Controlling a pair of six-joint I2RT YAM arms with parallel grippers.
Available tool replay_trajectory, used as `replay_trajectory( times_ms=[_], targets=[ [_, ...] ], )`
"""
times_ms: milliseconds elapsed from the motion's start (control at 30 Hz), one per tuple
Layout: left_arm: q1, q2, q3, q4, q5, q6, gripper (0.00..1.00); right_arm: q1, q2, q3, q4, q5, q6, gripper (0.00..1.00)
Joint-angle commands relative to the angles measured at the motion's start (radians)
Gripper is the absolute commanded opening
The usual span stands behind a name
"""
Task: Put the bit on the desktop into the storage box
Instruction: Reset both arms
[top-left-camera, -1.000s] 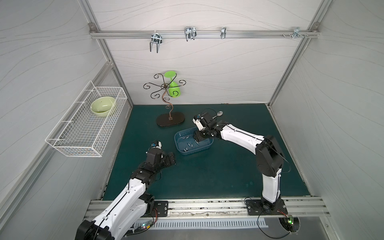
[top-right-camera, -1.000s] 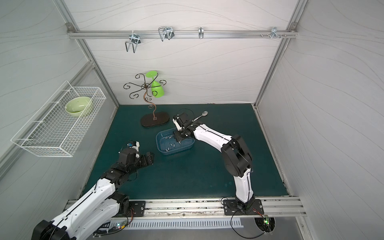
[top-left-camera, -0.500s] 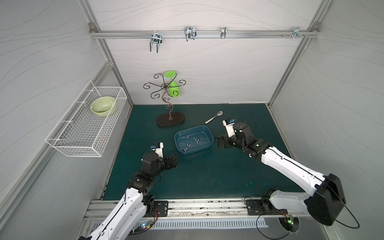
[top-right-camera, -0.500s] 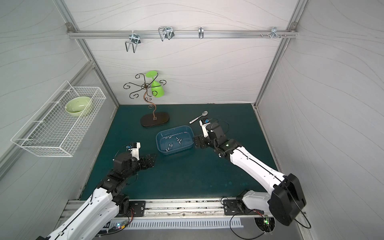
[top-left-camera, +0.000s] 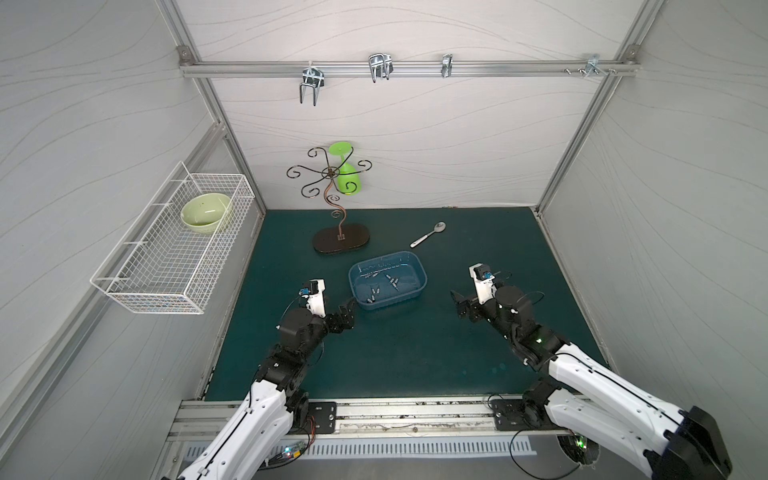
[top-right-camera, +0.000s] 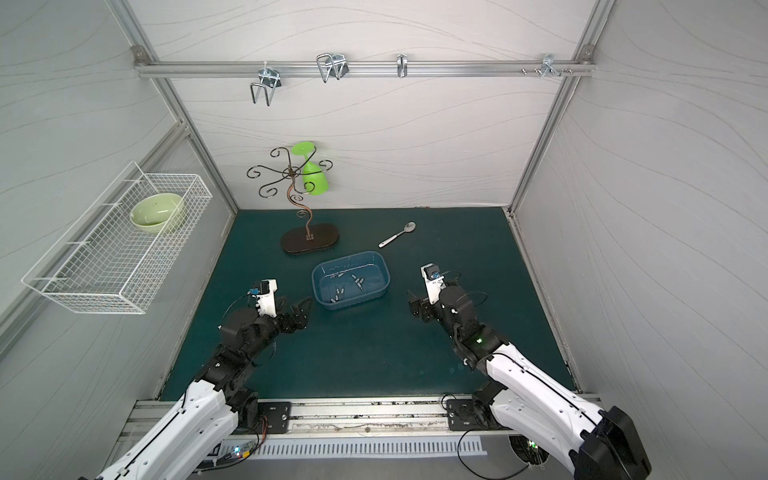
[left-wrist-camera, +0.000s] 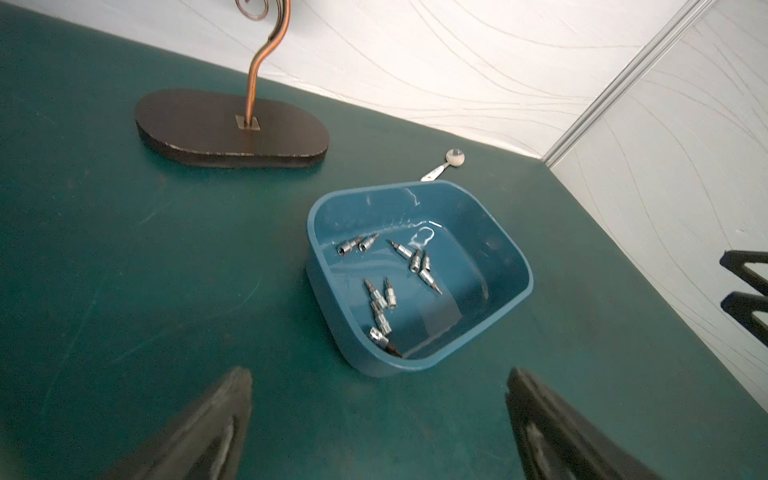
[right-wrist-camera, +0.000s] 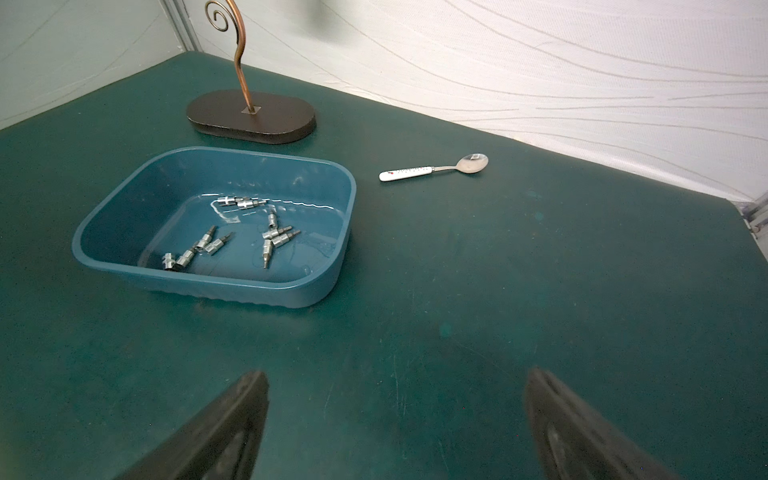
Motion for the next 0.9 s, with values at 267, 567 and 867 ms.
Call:
replay_trajectory(
  times_ms=[267,567,867],
  targets=[
    [0.008,0.294,0.080,0.369,-0.313,0.254,0.99,-0.061,0.099,0.050,-0.017,0.266,0.207,0.99],
    [0.152,0.574,0.152,0.473,-0.361,0.349,0.99,-0.221,0.045,-0.054,0.160,0.090,0.170,0.99],
    [0.290,0.958,0.129,0.844,-0.183,0.329,1.00,-0.332,0.084,-0.070,0.245,0.042,0.104,0.99]
  ],
)
